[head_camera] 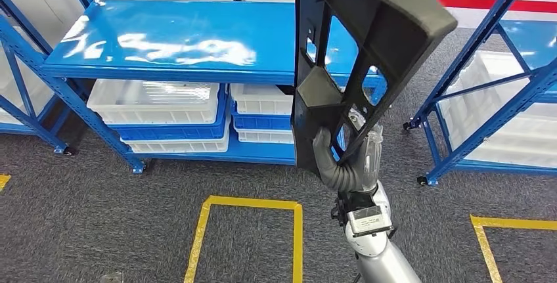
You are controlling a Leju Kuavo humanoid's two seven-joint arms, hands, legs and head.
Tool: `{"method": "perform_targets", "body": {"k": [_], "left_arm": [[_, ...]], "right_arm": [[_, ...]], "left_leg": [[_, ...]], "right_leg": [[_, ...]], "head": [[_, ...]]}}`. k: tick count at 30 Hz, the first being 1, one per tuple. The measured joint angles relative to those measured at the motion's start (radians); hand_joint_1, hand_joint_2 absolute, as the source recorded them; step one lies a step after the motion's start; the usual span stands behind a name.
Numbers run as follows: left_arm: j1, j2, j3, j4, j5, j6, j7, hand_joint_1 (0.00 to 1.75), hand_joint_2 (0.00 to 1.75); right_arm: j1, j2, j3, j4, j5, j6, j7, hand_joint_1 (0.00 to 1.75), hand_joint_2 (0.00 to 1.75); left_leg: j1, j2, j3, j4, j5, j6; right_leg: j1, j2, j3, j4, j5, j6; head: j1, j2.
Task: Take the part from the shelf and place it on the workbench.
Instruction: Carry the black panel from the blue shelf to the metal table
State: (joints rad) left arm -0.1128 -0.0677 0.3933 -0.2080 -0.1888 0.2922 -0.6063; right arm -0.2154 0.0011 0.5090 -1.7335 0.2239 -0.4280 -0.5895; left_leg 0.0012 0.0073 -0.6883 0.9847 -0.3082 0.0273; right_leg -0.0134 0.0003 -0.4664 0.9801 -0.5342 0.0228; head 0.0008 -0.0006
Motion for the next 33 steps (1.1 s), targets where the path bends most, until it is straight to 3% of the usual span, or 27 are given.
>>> {"method": "perform_targets", "body": {"k": [1,3,4,6,7,8,9,10,11,12,14,16,18,19,20,21,23,24,25,26,27,28,30,31,32,33], "left_arm": [[0.001,0.0,0.0,0.0,0.0,0.0,0.0,0.0,1.75],[0.005,0.001,0.0,0.0,0.0,-0.001,-0.001,0.0,1.75],[0.007,0.002,0.0,0.0,0.0,-0.001,-0.001,0.0,1.75],[0.008,0.001,0.0,0.0,0.0,-0.002,-0.001,0.0,1.75],[0.008,0.001,0.0,0.0,0.0,-0.002,-0.001,0.0,1.75],[0.008,0.001,0.0,0.0,0.0,-0.002,-0.001,0.0,1.75],[0.007,0.001,0.0,0.0,0.0,-0.002,-0.001,0.0,1.75],[0.007,0.001,0.0,0.0,0.0,-0.003,-0.001,0.0,1.75],[0.006,0.001,0.0,0.0,0.0,-0.003,-0.001,0.0,1.75],[0.005,0.001,0.0,0.0,0.0,-0.004,-0.001,0.0,1.75],[0.001,0.002,0.0,-0.001,0.0,-0.004,-0.002,0.0,1.75],[0.0,0.003,0.0,-0.002,0.002,-0.003,-0.003,0.0,1.75],[0.002,0.003,0.001,-0.002,0.006,-0.002,-0.005,0.0,1.75],[0.002,0.003,0.002,-0.002,0.008,-0.002,-0.006,0.0,1.75],[0.002,0.003,0.002,-0.002,0.01,-0.002,-0.008,0.0,1.75],[0.001,0.002,0.002,-0.002,0.012,-0.002,-0.01,0.0,1.75],[0.002,0.002,0.003,-0.002,0.014,-0.002,-0.012,0.0,1.75],[0.003,0.002,0.003,-0.002,0.015,-0.003,-0.014,0.0,1.75],[0.005,0.002,0.003,-0.002,0.015,-0.004,-0.016,0.0,1.75],[0.006,0.002,0.003,-0.002,0.015,-0.006,-0.019,0.0,1.75],[0.006,0.001,0.003,-0.002,0.014,-0.008,-0.023,0.0,1.75],[0.006,0.001,0.003,-0.002,0.014,-0.011,-0.027,0.0,1.75],[0.006,-0.001,0.004,-0.002,0.015,-0.017,-0.034,0.0,1.75],[0.006,-0.001,0.004,-0.002,0.015,-0.019,-0.038,0.0,1.75],[0.007,-0.001,0.004,-0.002,0.015,-0.019,-0.041,0.0,1.75],[0.009,0.0,0.004,-0.002,0.015,-0.019,-0.043,0.0,1.75]], "right_arm": [[0.001,0.001,-0.001,-0.002,0.0,0.0,0.0,1.75,1.75],[0.003,0.001,-0.001,-0.002,0.0,0.0,0.0,1.75,1.75],[0.004,0.002,-0.001,-0.002,0.0,0.0,0.0,1.75,1.75],[0.004,0.006,-0.001,-0.002,0.0,0.001,0.001,1.75,1.75],[0.005,0.008,-0.001,-0.002,0.0,0.002,0.001,1.75,1.75],[0.005,0.008,-0.001,-0.002,0.0,0.002,0.001,1.75,1.75],[0.007,0.008,-0.001,-0.002,0.0,0.003,0.002,1.75,1.75],[0.008,0.008,-0.001,-0.002,0.0,0.004,0.002,1.75,1.75],[0.009,0.008,-0.001,-0.002,0.0,0.005,0.003,1.75,1.75],[0.009,0.008,-0.001,-0.002,0.0,0.007,0.004,1.75,1.75],[0.01,0.009,-0.002,-0.003,0.0,0.013,0.005,1.75,1.75],[0.01,0.01,-0.001,-0.005,0.0,0.02,0.005,1.75,1.75],[0.01,0.011,-0.001,-0.005,0.0,0.027,0.005,1.75,1.75],[0.01,0.011,-0.001,-0.005,0.0,0.029,0.005,1.75,1.75],[0.009,0.011,-0.002,-0.005,0.0,0.032,0.005,1.75,1.75],[0.009,0.01,-0.002,-0.005,-0.001,0.033,0.005,1.75,1.75],[0.011,0.009,-0.002,-0.005,-0.001,0.035,0.005,1.75,1.75],[0.012,0.008,-0.001,-0.005,-0.001,0.036,0.005,1.75,1.75],[0.012,0.007,-0.001,-0.005,0.001,0.037,0.005,1.75,1.75],[0.013,0.007,-0.001,-0.004,0.003,0.039,0.006,1.75,1.75],[0.013,0.006,-0.001,-0.004,0.006,0.042,0.007,1.75,1.75],[0.014,0.006,-0.001,-0.004,0.009,0.044,0.008,1.75,1.75],[0.015,0.006,-0.001,-0.004,0.016,0.048,0.009,1.75,1.75],[0.016,0.006,-0.001,-0.004,0.019,0.05,0.009,1.75,1.75],[0.017,0.006,-0.001,-0.004,0.02,0.051,0.01,1.75,1.75],[0.018,0.005,-0.001,-0.004,0.021,0.052,0.01,1.75,1.75]], "left_leg": [[0.0,0.0,-0.004,0.0,0.01,-0.005],[0.007,-0.001,-0.01,-0.001,0.016,-0.016],[0.011,-0.001,-0.019,0.014,-0.01,-0.023],[0.018,-0.003,-0.05,0.106,-0.113,-0.037],[0.02,-0.003,-0.068,0.178,-0.17,-0.043],[0.021,-0.004,-0.08,0.247,-0.205,-0.049],[0.023,-0.004,-0.081,0.297,-0.22,-0.052],[0.025,-0.004,-0.063,0.311,-0.212,-0.054],[0.026,-0.004,-0.026,0.285,-0.193,-0.053],[0.028,-0.005,0.029,0.228,-0.174,-0.05],[0.025,-0.01,0.141,0.085,-0.173,-0.039],[0.017,-0.013,0.184,0.016,-0.187,-0.023],[0.013,-0.011,0.176,0.005,-0.169,-0.003],[0.013,-0.007,0.169,-0.003,-0.155,0.007],[0.013,-0.004,0.16,-0.012,-0.139,0.017],[0.013,-0.002,0.147,-0.018,-0.122,0.026],[0.008,0.0,0.113,-0.019,-0.094,0.034],[0.007,-0.002,0.094,-0.018,-0.081,0.033],[0.006,-0.005,0.075,-0.017,-0.067,0.031],[0.005,-0.009,0.055,-0.017,-0.054,0.028],[0.004,-0.015,0.036,-0.016,-0.04,0.023],[0.004,-0.019,0.02,-0.013,-0.027,0.019],[-0.001,-0.03,-0.004,-0.004,-0.005,0.009],[-0.002,-0.035,-0.01,-0.002,0.004,0.004],[-0.003,-0.041,-0.014,-0.001,0.013,-0.002],[0.0,-0.047,-0.015,-0.003,0.023,-0.008]], "right_leg": [[0.003,0.001,0.006,-0.02,-0.005,-0.008],[-0.004,-0.001,-0.011,-0.014,0.011,-0.024],[-0.008,-0.002,-0.02,-0.014,0.023,-0.034],[-0.012,-0.004,-0.04,-0.014,0.05,-0.049],[-0.012,-0.005,-0.052,-0.013,0.063,-0.052],[-0.011,-0.005,-0.066,-0.012,0.076,-0.052],[-0.011,-0.005,-0.081,-0.011,0.088,-0.049],[-0.011,-0.004,-0.096,-0.009,0.098,-0.046],[-0.012,-0.004,-0.11,-0.007,0.107,-0.042],[-0.012,-0.003,-0.122,-0.004,0.115,-0.038],[-0.01,-0.003,-0.138,-0.001,0.13,-0.026],[-0.008,-0.005,-0.143,-0.003,0.146,-0.011],[-0.008,-0.006,-0.145,-0.01,0.162,0.003],[-0.007,-0.005,-0.152,-0.004,0.154,0.005],[-0.006,-0.004,-0.165,0.018,0.13,0.001],[-0.006,-0.004,-0.184,0.061,0.088,-0.006],[-0.007,-0.003,-0.226,0.194,-0.005,-0.016],[-0.007,-0.003,-0.237,0.256,-0.027,-0.012],[-0.007,-0.003,-0.236,0.295,-0.024,-0.003],[-0.007,-0.002,-0.221,0.303,-0.001,0.009],[-0.007,0.001,-0.188,0.278,0.027,0.018],[-0.006,0.01,-0.138,0.222,0.042,0.018],[-0.004,0.035,-0.025,0.067,0.015,0.001],[-0.002,0.042,0.01,0.012,-0.006,-0.008],[0.001,0.042,0.024,-0.016,-0.019,-0.013],[-0.001,0.034,0.018,-0.017,-0.018,-0.017]], "head": [[-0.001,0.0],[-0.004,0.0],[-0.005,0.0],[-0.007,0.0],[-0.007,0.0],[-0.007,0.0],[-0.007,0.0],[-0.007,0.0],[-0.007,0.0],[-0.007,0.0],[-0.006,0.0],[-0.004,0.0],[-0.004,0.0],[-0.004,0.0],[-0.002,0.0],[-0.001,0.0],[0.001,0.0],[0.002,0.0],[0.002,0.0],[0.002,0.0],[0.002,0.0],[0.002,0.0],[0.001,0.0],[-0.001,0.0],[-0.003,0.0],[-0.005,0.0]]}}
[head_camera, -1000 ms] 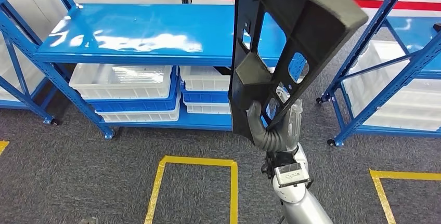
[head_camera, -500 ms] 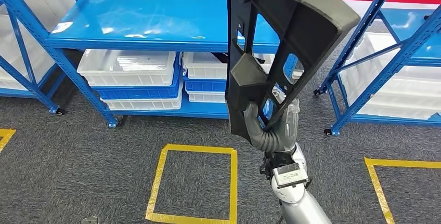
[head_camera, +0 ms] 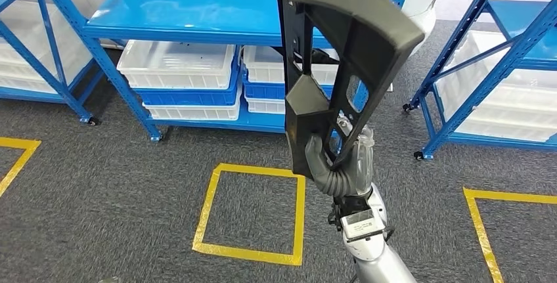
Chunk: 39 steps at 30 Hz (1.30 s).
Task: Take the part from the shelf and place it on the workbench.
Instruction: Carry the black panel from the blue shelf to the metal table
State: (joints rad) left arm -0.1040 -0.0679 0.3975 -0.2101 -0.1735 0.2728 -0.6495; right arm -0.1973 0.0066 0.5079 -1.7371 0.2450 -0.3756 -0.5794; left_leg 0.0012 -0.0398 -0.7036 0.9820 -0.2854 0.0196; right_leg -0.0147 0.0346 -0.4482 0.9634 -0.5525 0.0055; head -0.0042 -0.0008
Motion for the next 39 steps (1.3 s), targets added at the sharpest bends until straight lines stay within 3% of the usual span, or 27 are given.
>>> {"method": "perform_targets", "body": {"k": [2,3,5,7,8,9,11,13,16,17,19,21,22,23,24,26,27,29,31,33,35,37,38,39], "left_arm": [[0.006,0.002,0.002,0.0,0.0,0.0,-0.004,0.0,1.75],[0.008,0.003,0.004,0.0,0.0,0.0,-0.005,0.0,1.75],[0.011,0.003,0.007,0.001,0.0,0.0,-0.008,0.0,1.75],[0.013,0.003,0.011,0.001,0.0,0.001,-0.011,0.0,1.75],[0.014,0.003,0.013,0.001,0.0,0.002,-0.014,0.0,1.75],[0.015,0.003,0.014,0.001,0.0,0.003,-0.017,0.0,1.75],[0.015,0.004,0.015,0.0,0.0,0.007,-0.023,0.0,1.75],[0.014,0.005,0.016,0.0,0.0,0.01,-0.029,0.0,1.75],[0.015,0.006,0.02,0.001,0.0,0.018,-0.033,0.0,1.75],[0.014,0.006,0.021,0.0,0.0,0.021,-0.034,0.0,1.75],[0.011,0.004,0.022,0.0,-0.001,0.022,-0.036,0.0,1.75],[0.008,0.003,0.022,0.0,-0.001,0.023,-0.036,0.0,1.75],[0.008,0.003,0.023,0.0,-0.002,0.023,-0.036,0.0,1.75],[0.008,0.003,0.023,0.0,-0.002,0.024,-0.036,0.0,1.75],[0.008,0.002,0.024,0.0,-0.003,0.024,-0.035,0.0,1.75],[0.008,0.001,0.024,0.0,-0.004,0.024,-0.035,0.0,1.75],[0.007,0.001,0.024,0.0,-0.004,0.024,-0.034,0.0,1.75],[0.008,0.001,0.025,0.0,-0.005,0.024,-0.033,0.0,1.75],[0.011,0.002,0.025,0.0,-0.005,0.024,-0.033,0.0,1.75],[0.012,0.002,0.025,0.001,-0.005,0.024,-0.033,0.0,1.75],[0.011,0.002,0.024,0.001,-0.006,0.024,-0.032,0.0,1.75],[0.01,0.002,0.024,0.001,-0.01,0.024,-0.03,0.0,1.75],[0.01,0.002,0.024,0.001,-0.013,0.024,-0.027,0.0,1.75],[0.01,0.002,0.024,0.001,-0.017,0.023,-0.022,0.0,1.75]], "right_arm": [[0.002,0.001,0.0,0.001,0.002,0.001,0.0,1.75,1.75],[0.002,0.001,0.0,0.001,0.002,0.001,0.0,1.75,1.75],[0.004,0.002,0.0,0.002,0.005,0.002,0.0,1.75,1.75],[0.008,0.002,0.0,0.003,0.006,0.002,0.0,1.75,1.75],[0.01,0.002,0.0,0.004,0.007,0.002,0.0,1.75,1.75],[0.012,0.002,0.0,0.004,0.007,0.002,0.0,1.75,1.75],[0.013,0.002,0.0,0.005,0.009,0.002,0.0,1.75,1.75],[0.013,0.003,0.0,0.005,0.012,0.002,-0.002,1.75,1.75],[0.013,0.006,0.0,0.004,0.016,0.002,-0.003,1.75,1.75],[0.012,0.007,0.0,0.004,0.017,0.002,-0.003,1.75,1.75],[0.012,0.008,0.001,0.004,0.018,0.002,-0.005,1.75,1.75],[0.017,0.006,0.001,0.006,0.02,0.003,-0.006,1.75,1.75],[0.02,0.004,0.001,0.008,0.02,0.003,-0.006,1.75,1.75],[0.023,0.002,0.002,0.009,0.02,0.003,-0.006,1.75,1.75],[0.025,0.001,0.002,0.01,0.02,0.003,-0.006,1.75,1.75],[0.025,-0.001,0.002,0.01,0.021,0.003,-0.007,1.75,1.75],[0.026,-0.001,0.002,0.01,0.021,0.003,-0.007,1.75,1.75],[0.028,-0.002,0.002,0.011,0.023,0.002,-0.008,1.75,1.75],[0.029,-0.002,0.002,0.011,0.023,0.003,-0.009,1.75,1.75],[0.029,0.0,0.002,0.01,0.024,0.003,-0.009,1.75,1.75],[0.03,0.001,0.002,0.01,0.024,0.002,-0.009,1.75,1.75],[0.033,0.001,0.002,0.011,0.024,0.002,-0.01,1.75,1.75],[0.035,0.001,0.002,0.01,0.025,0.001,-0.01,1.75,1.75],[0.038,0.001,0.002,0.01,0.025,0.0,-0.01,1.75,1.75]], "left_leg": [[0.006,0.001,-0.01,0.015,-0.012,-0.01],[0.01,0.008,-0.022,0.047,-0.042,-0.016],[0.016,0.027,-0.062,0.169,-0.131,-0.03],[0.022,0.035,-0.087,0.276,-0.179,-0.042],[0.025,0.038,-0.076,0.281,-0.176,-0.044],[0.027,0.042,-0.043,0.247,-0.157,-0.044],[0.024,0.065,0.046,0.119,-0.12,-0.037],[0.013,0.084,0.091,0.044,-0.113,-0.021],[0.004,0.074,0.093,0.024,-0.113,0.003],[0.005,0.068,0.098,0.011,-0.109,0.013],[0.01,0.052,0.106,-0.011,-0.096,0.028],[0.009,0.033,0.101,-0.014,-0.091,0.034],[0.009,0.022,0.097,-0.013,-0.09,0.033],[0.009,0.01,0.095,-0.012,-0.089,0.031],[0.009,-0.001,0.094,-0.011,-0.087,0.029],[0.008,-0.023,0.089,-0.002,-0.087,0.021],[0.007,-0.032,0.083,0.006,-0.088,0.016],[0.005,-0.046,0.069,0.017,-0.087,0.002],[0.01,-0.052,0.061,0.019,-0.083,-0.009],[0.014,-0.024,0.044,0.053,-0.105,-0.018],[0.017,0.019,-0.006,0.165,-0.168,-0.027],[0.02,0.034,-0.064,0.29,-0.22,-0.035],[0.021,0.036,-0.073,0.312,-0.222,-0.035],[0.022,0.039,-0.061,0.294,-0.207,-0.034]], "right_leg": [[-0.008,-0.018,-0.003,0.002,0.012,-0.015],[-0.013,-0.028,-0.006,0.002,0.019,-0.023],[-0.01,-0.045,-0.014,0.002,0.029,-0.033],[-0.008,-0.061,-0.021,0.003,0.035,-0.031],[-0.007,-0.068,-0.022,0.004,0.037,-0.029],[-0.007,-0.075,-0.022,0.005,0.038,-0.027],[-0.006,-0.089,-0.022,0.006,0.039,-0.022],[0.0,-0.101,-0.024,0.005,0.039,-0.015],[0.006,-0.116,-0.025,0.002,0.036,0.004],[0.006,-0.108,-0.03,0.013,0.028,0.007],[0.005,-0.072,-0.072,0.095,-0.012,0.003],[-0.001,-0.044,-0.15,0.235,-0.063,-0.002],[-0.003,-0.04,-0.18,0.284,-0.075,0.001],[-0.006,-0.038,-0.192,0.296,-0.069,0.01],[-0.008,-0.037,-0.183,0.267,-0.047,0.021],[-0.017,-0.015,-0.127,0.131,0.019,0.042],[-0.021,-0.004,-0.104,0.074,0.044,0.043],[-0.02,0.009,-0.089,0.029,0.065,0.032],[-0.018,-0.004,-0.09,0.031,0.072,0.015],[-0.023,-0.019,-0.088,0.029,0.078,0.0],[-0.02,-0.036,-0.087,0.028,0.079,-0.011],[-0.014,-0.056,-0.089,0.028,0.078,-0.015],[-0.013,-0.066,-0.089,0.028,0.077,-0.015],[-0.011,-0.075,-0.088,0.029,0.077,-0.016]], "head": [[-0.002,0.0],[-0.003,0.0],[-0.006,0.0],[-0.007,0.0],[-0.007,0.0],[-0.007,0.0],[-0.007,0.0],[-0.006,0.0],[-0.007,0.0],[-0.005,0.0],[-0.002,0.0],[0.0,0.0],[0.001,0.0],[0.001,0.0],[0.002,0.0],[0.003,0.0],[0.004,0.0],[0.003,0.0],[0.002,0.0],[-0.002,0.0],[-0.007,0.0],[-0.007,0.0],[-0.007,0.0],[-0.008,0.0]]}}
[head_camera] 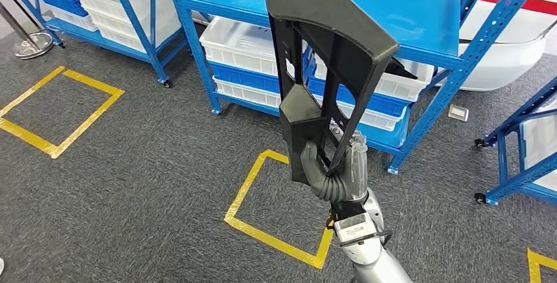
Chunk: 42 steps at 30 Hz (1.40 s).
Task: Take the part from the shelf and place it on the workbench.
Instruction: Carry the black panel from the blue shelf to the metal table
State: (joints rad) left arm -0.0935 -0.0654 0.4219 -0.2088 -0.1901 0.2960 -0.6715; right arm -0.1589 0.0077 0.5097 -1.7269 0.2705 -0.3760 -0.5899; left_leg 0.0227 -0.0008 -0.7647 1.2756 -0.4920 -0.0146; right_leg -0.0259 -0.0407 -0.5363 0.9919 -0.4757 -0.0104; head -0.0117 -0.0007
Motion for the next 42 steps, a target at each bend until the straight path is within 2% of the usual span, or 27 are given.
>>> {"method": "perform_targets", "body": {"k": [1,3,4,5,7,9,10,12,13,14,15,17,18,20,22,23,25,27,29,30,31,33,35,36,38,40,42], "left_arm": [[0.0,0.0,0.0,0.0,-0.003,-0.001,0.005,0.0,1.75],[-0.001,0.002,-0.001,0.0,-0.012,-0.003,0.018,0.0,1.75],[-0.002,0.002,-0.002,0.0,-0.017,-0.005,0.024,0.0,1.75],[-0.003,0.003,-0.003,0.0,-0.022,-0.007,0.029,0.0,1.75],[-0.003,0.004,-0.004,0.0,-0.029,-0.009,0.036,0.0,1.75],[-0.004,0.004,-0.005,0.0,-0.031,-0.01,0.04,0.0,1.75],[-0.005,0.003,-0.005,0.0,-0.032,-0.011,0.041,0.0,1.75],[-0.009,0.002,-0.005,0.0,-0.034,-0.012,0.041,0.0,1.75],[-0.01,0.002,-0.005,0.0,-0.035,-0.012,0.042,0.0,1.75],[-0.009,0.002,-0.005,0.0,-0.035,-0.012,0.042,0.0,1.75],[-0.009,0.002,-0.005,0.0,-0.035,-0.012,0.043,0.0,1.75],[-0.008,0.001,-0.005,0.0,-0.035,-0.014,0.043,0.0,1.75],[-0.008,0.0,-0.005,0.0,-0.035,-0.014,0.043,0.0,1.75],[-0.007,0.0,-0.006,0.0,-0.036,-0.015,0.043,0.0,1.75],[-0.006,0.002,-0.007,0.0,-0.044,-0.02,0.046,0.0,1.75],[-0.005,0.002,-0.01,0.0,-0.051,-0.025,0.049,0.0,1.75],[-0.009,0.003,-0.021,0.0,-0.073,-0.041,0.056,0.0,1.75],[-0.02,0.003,-0.037,0.0,-0.094,-0.065,0.06,0.0,1.75],[-0.03,0.003,-0.053,0.0,-0.113,-0.098,0.061,0.0,1.75],[-0.035,0.004,-0.061,0.0,-0.123,-0.115,0.061,0.0,1.75],[-0.04,0.005,-0.07,0.0,-0.132,-0.13,0.061,0.0,1.75],[-0.058,0.007,-0.085,-0.003,-0.144,-0.146,0.059,0.0,1.75],[-0.083,0.0,-0.094,-0.006,-0.146,-0.141,0.066,0.0,1.75],[-0.094,-0.006,-0.098,-0.007,-0.148,-0.138,0.082,0.0,1.75],[-0.105,-0.017,-0.109,-0.006,-0.159,-0.144,0.133,0.0,1.75],[-0.108,-0.026,-0.119,-0.006,-0.167,-0.162,0.182,0.0,1.75],[-0.112,-0.033,-0.126,-0.006,-0.168,-0.177,0.209,0.0,1.75]], "right_arm": [[0.003,0.0,0.0,-0.001,0.002,-0.003,-0.001,1.75,1.75],[0.01,0.0,0.0,-0.007,0.005,-0.01,-0.003,1.75,1.75],[0.014,0.0,0.0,-0.01,0.006,-0.014,-0.004,1.75,1.75],[0.018,0.0,0.0,-0.013,0.007,-0.018,-0.004,1.75,1.75],[0.026,-0.001,-0.001,-0.019,0.008,-0.023,-0.006,1.75,1.75],[0.032,-0.001,-0.001,-0.024,0.009,-0.026,-0.007,1.75,1.75],[0.034,-0.002,-0.002,-0.027,0.009,-0.027,-0.007,1.75,1.75],[0.04,-0.006,-0.003,-0.029,0.01,-0.028,-0.009,1.75,1.75],[0.044,-0.009,-0.003,-0.029,0.009,-0.028,-0.009,1.75,1.75],[0.048,-0.011,-0.003,-0.029,0.009,-0.028,-0.009,1.75,1.75],[0.051,-0.012,-0.003,-0.029,0.009,-0.028,-0.009,1.75,1.75],[0.052,-0.014,-0.003,-0.03,0.009,-0.028,-0.009,1.75,1.75],[0.052,-0.014,-0.003,-0.031,0.01,-0.028,-0.009,1.75,1.75],[0.052,-0.015,-0.003,-0.032,0.01,-0.029,-0.01,1.75,1.75],[0.054,-0.015,-0.003,-0.034,0.012,-0.035,-0.011,1.75,1.75],[0.056,-0.014,-0.003,-0.037,0.014,-0.041,-0.011,1.75,1.75],[0.073,-0.013,-0.003,-0.049,0.019,-0.054,-0.012,1.75,1.75],[0.103,-0.014,-0.003,-0.065,0.022,-0.062,-0.017,1.75,1.75],[0.134,-0.015,-0.003,-0.076,0.011,-0.065,-0.027,1.75,1.75],[0.144,-0.016,-0.003,-0.079,0.002,-0.066,-0.031,1.75,1.75],[0.149,-0.016,-0.002,-0.083,-0.009,-0.065,-0.035,1.75,1.75],[0.151,-0.016,-0.002,-0.094,-0.028,-0.059,-0.032,1.75,1.75],[0.151,-0.023,-0.004,-0.106,-0.045,-0.044,-0.016,1.75,1.75],[0.154,-0.027,-0.007,-0.11,-0.052,-0.035,-0.007,1.75,1.75],[0.163,-0.035,-0.016,-0.116,-0.062,-0.021,-0.002,1.75,1.75],[0.176,-0.041,-0.028,-0.122,-0.064,-0.014,-0.005,1.75,1.75],[0.193,-0.05,-0.038,-0.125,-0.063,-0.01,-0.011,1.75,1.75]], "left_leg": [[-0.001,0.007,0.034,-0.058,0.029,0.004],[-0.008,0.044,0.111,-0.196,0.074,0.017],[-0.013,0.057,0.135,-0.237,0.083,0.025],[-0.019,0.062,0.142,-0.253,0.081,0.031],[-0.021,0.043,0.142,-0.259,0.083,0.044],[-0.017,0.023,0.152,-0.277,0.094,0.058],[-0.015,0.013,0.157,-0.286,0.1,0.065],[-0.014,-0.008,0.156,-0.29,0.105,0.071],[-0.015,-0.021,0.155,-0.29,0.105,0.071],[-0.014,-0.035,0.154,-0.289,0.105,0.07],[-0.014,-0.048,0.153,-0.288,0.105,0.07],[-0.013,-0.075,0.152,-0.282,0.104,0.065],[-0.015,-0.087,0.149,-0.275,0.102,0.059],[-0.018,-0.104,0.139,-0.263,0.098,0.047],[-0.016,-0.115,0.131,-0.26,0.1,0.038],[-0.014,-0.109,0.128,-0.256,0.098,0.034],[-0.012,-0.063,0.107,-0.209,0.069,0.025],[-0.009,-0.013,0.052,-0.09,0.007,0.015],[-0.004,-0.001,0.0,0.016,-0.032,0.011],[-0.003,0.0,-0.004,0.023,-0.026,0.012],[-0.003,0.004,0.015,-0.011,-0.003,0.015],[-0.01,0.032,0.087,-0.142,0.052,0.031],[-0.023,0.059,0.133,-0.229,0.074,0.047],[-0.028,0.061,0.137,-0.24,0.071,0.053],[-0.029,0.037,0.144,-0.255,0.077,0.064],[-0.024,0.014,0.163,-0.284,0.091,0.074],[-0.021,-0.008,0.172,-0.298,0.1,0.082]], "right_leg": [[0.001,-0.009,0.001,0.0,-0.001,0.0],[0.007,-0.024,0.004,0.0,-0.004,0.003],[0.011,-0.03,0.005,-0.001,-0.007,0.006],[0.014,-0.037,0.005,-0.001,-0.009,0.01],[0.017,-0.049,0.009,-0.005,-0.012,0.02],[0.017,-0.028,0.001,0.018,-0.03,0.024],[0.017,-0.007,-0.017,0.059,-0.051,0.021],[0.013,0.028,-0.081,0.187,-0.106,0.011],[0.011,0.034,-0.112,0.245,-0.125,0.012],[0.009,0.036,-0.131,0.275,-0.129,0.017],[0.007,0.037,-0.132,0.266,-0.116,0.026],[0.0,0.052,-0.079,0.143,-0.056,0.049],[-0.003,0.067,-0.051,0.079,-0.029,0.054],[-0.005,0.086,-0.022,0.013,-0.002,0.047],[-0.004,0.074,-0.021,0.013,0.002,0.03],[-0.005,0.067,-0.02,0.013,0.004,0.024],[-0.006,0.05,-0.017,0.011,0.006,0.011],[0.0,0.028,-0.015,0.011,0.003,-0.001],[0.005,0.005,-0.015,0.011,0.0,-0.007],[0.007,-0.005,-0.015,0.011,-0.001,-0.008],[0.009,-0.014,-0.014,0.011,-0.002,-0.009],[0.013,-0.03,-0.01,0.011,-0.004,-0.007],[0.02,-0.046,-0.007,0.009,-0.008,-0.001],[0.021,-0.056,-0.006,0.008,-0.01,0.004],[0.022,-0.069,-0.001,0.004,-0.013,0.014],[0.022,-0.037,-0.011,0.037,-0.035,0.018],[0.017,0.017,-0.063,0.147,-0.083,0.011]], "head": [[0.0,0.0],[0.001,0.0],[0.001,0.0],[0.001,0.0],[0.0,0.0],[0.002,0.0],[0.004,0.0],[0.007,0.0],[0.008,0.0],[0.008,0.0],[0.008,0.0],[0.008,0.0],[0.009,0.0],[0.008,0.0],[0.007,0.0],[0.007,0.0],[0.002,0.0],[-0.002,0.0],[-0.002,0.0],[-0.002,0.0],[-0.002,0.0],[-0.002,0.0],[-0.002,0.0],[-0.002,0.0],[-0.002,0.0],[-0.001,0.0],[0.003,0.0]]}}
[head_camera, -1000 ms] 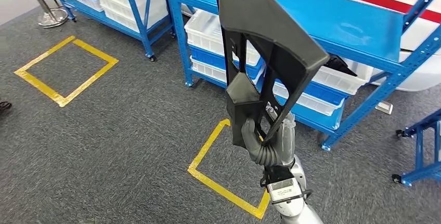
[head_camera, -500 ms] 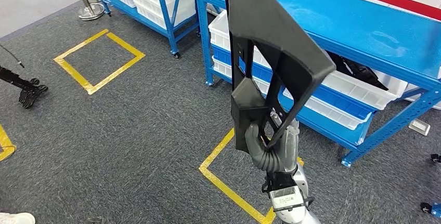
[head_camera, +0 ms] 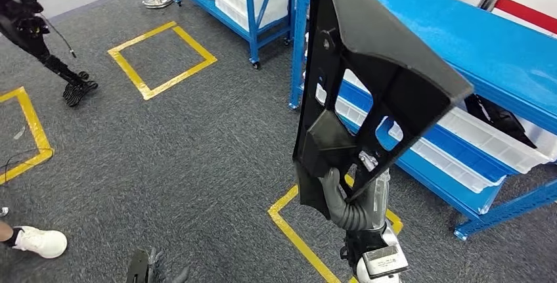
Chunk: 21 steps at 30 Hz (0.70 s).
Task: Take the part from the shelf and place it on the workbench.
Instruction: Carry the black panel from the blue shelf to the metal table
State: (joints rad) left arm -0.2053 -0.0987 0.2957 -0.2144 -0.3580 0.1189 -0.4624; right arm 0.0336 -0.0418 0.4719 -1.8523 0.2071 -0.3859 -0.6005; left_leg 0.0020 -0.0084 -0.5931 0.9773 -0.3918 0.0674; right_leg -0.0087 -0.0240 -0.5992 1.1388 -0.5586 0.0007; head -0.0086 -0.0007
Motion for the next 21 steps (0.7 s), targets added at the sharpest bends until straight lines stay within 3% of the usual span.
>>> {"method": "perform_targets", "body": {"k": [2,3,4,6,7,9,11,13,15,17,18,19,21], "left_arm": [[-0.001,-0.002,-0.004,0.0,0.001,-0.006,0.015,0.0,1.75],[0.002,-0.002,-0.004,0.0,0.002,-0.007,0.021,0.0,1.75],[0.006,-0.003,-0.004,0.0,0.003,-0.009,0.027,0.0,1.75],[0.014,-0.005,-0.004,0.0,0.005,-0.012,0.037,0.0,1.75],[0.018,-0.005,-0.004,0.0,0.005,-0.013,0.041,0.0,1.75],[0.034,-0.006,-0.004,0.001,0.006,-0.013,0.047,0.0,1.75],[0.057,-0.005,-0.004,0.001,0.006,-0.013,0.06,0.0,1.75],[0.077,-0.002,-0.004,0.002,0.006,-0.02,0.072,0.0,1.75],[0.085,0.002,-0.004,0.002,0.006,-0.031,0.075,0.0,1.75],[0.089,0.006,-0.003,0.002,0.007,-0.036,0.074,0.0,1.75],[0.091,0.008,-0.002,0.002,0.007,-0.037,0.072,0.0,1.75],[0.095,0.011,-0.001,0.002,0.007,-0.036,0.07,0.0,1.75],[0.099,0.019,-0.001,0.002,0.007,-0.035,0.063,0.0,1.75]], "right_arm": [[0.018,-0.006,-0.008,-0.001,-0.001,0.012,-0.003,1.75,1.75],[0.024,-0.008,-0.011,-0.001,-0.002,0.021,-0.003,1.75,1.75],[0.027,-0.009,-0.014,-0.001,-0.004,0.031,-0.004,1.75,1.75],[0.028,-0.009,-0.019,0.001,-0.008,0.05,-0.007,1.75,1.75],[0.027,-0.008,-0.02,0.003,-0.009,0.057,-0.009,1.75,1.75],[0.027,-0.004,-0.023,0.007,-0.006,0.068,-0.012,1.75,1.75],[0.027,0.003,-0.023,0.009,-0.003,0.072,-0.013,1.75,1.75],[0.027,0.01,-0.024,0.01,-0.003,0.073,-0.012,1.75,1.75],[0.027,0.016,-0.024,0.012,-0.003,0.074,-0.012,1.75,1.75],[0.027,0.018,-0.024,0.017,-0.005,0.074,-0.011,1.75,1.75],[0.027,0.019,-0.024,0.02,-0.006,0.074,-0.011,1.75,1.75],[0.027,0.019,-0.024,0.023,-0.009,0.074,-0.011,1.75,1.75],[0.026,0.023,-0.024,0.029,-0.012,0.073,-0.013,1.75,1.75]], "left_leg": [[0.0,-0.027,-0.003,0.0,0.002,0.002],[0.001,-0.04,-0.004,0.001,0.002,0.001],[0.001,-0.054,-0.005,0.002,0.002,-0.002],[0.003,-0.08,-0.008,0.01,-0.001,-0.011],[0.002,-0.091,-0.012,0.017,-0.005,-0.018],[0.001,-0.106,-0.02,0.028,-0.01,-0.033],[0.006,-0.113,-0.025,0.031,-0.011,-0.042],[0.009,-0.077,-0.039,0.061,-0.03,-0.051],[0.01,-0.019,-0.091,0.167,-0.086,-0.059],[0.014,0.003,-0.159,0.296,-0.139,-0.064],[0.015,0.005,-0.176,0.324,-0.143,-0.063],[0.015,0.006,-0.169,0.309,-0.126,-0.06],[0.008,0.03,-0.103,0.186,-0.064,-0.043]], "right_leg": [[-0.006,0.018,-0.064,0.113,-0.035,0.002],[-0.009,0.02,-0.078,0.127,-0.032,0.01],[-0.013,0.022,-0.071,0.1,-0.012,0.021],[-0.024,0.041,-0.014,-0.034,0.049,0.045],[-0.027,0.052,0.015,-0.094,0.073,0.049],[-0.026,0.063,0.038,-0.142,0.09,0.037],[-0.024,0.05,0.041,-0.142,0.094,0.018],[-0.026,0.036,0.045,-0.144,0.096,0.003],[-0.021,0.017,0.048,-0.144,0.093,-0.01],[-0.013,-0.007,0.049,-0.144,0.089,-0.017],[-0.01,-0.019,0.049,-0.144,0.087,-0.019],[-0.007,-0.029,0.051,-0.144,0.085,-0.02],[-0.002,-0.049,0.057,-0.145,0.08,-0.021]], "head": [[0.004,0.0],[0.005,0.0],[0.005,0.0],[0.007,0.0],[0.007,0.0],[0.008,0.0],[0.007,0.0],[0.004,0.0],[0.0,0.0],[-0.002,0.0],[-0.002,0.0],[-0.002,0.0],[-0.002,0.0]]}}
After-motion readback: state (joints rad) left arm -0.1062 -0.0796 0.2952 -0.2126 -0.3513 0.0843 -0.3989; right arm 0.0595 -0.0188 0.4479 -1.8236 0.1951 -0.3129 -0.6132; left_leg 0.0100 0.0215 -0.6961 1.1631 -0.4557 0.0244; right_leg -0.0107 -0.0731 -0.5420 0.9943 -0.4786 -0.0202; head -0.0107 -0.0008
